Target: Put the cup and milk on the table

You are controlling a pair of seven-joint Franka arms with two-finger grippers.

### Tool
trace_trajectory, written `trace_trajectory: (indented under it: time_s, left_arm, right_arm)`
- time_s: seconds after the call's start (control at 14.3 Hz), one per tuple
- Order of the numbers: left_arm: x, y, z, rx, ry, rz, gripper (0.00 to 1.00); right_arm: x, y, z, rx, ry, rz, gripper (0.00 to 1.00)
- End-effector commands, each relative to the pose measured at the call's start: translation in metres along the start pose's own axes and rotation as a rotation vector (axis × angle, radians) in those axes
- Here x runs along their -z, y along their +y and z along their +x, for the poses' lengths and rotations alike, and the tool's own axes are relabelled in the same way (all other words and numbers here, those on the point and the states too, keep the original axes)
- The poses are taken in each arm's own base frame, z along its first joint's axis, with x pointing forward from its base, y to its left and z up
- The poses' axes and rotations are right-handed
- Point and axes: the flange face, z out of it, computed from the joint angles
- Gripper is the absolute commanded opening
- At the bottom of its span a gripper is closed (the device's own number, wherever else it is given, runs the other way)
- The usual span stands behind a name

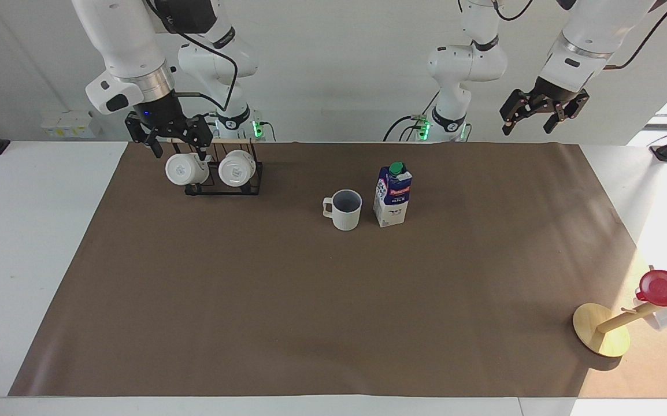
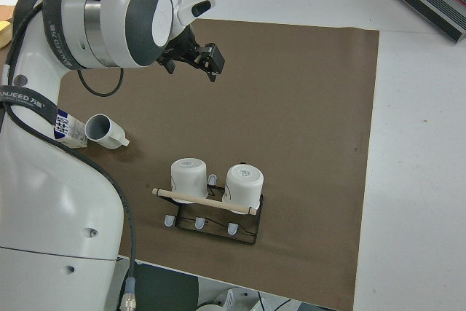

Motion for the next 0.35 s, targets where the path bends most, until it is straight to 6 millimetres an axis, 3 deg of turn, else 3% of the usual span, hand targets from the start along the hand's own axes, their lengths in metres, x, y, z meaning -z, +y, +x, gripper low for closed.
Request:
trace_trajectory:
  time_s: [0.0,0.28]
  left_arm:
    - [0.005,-0.004,0.001,-0.007,0.003,-0.002,1.0]
    - [0.005,-0.006,0.002,-0.001,0.009,-0.005,1.0]
  right_arm:
    - [0.002,0.005,0.003,0.013,-0.015,0.027,1.0]
    - [0.002,0.015,0.004,0.0,-0.022,0.024,1.0]
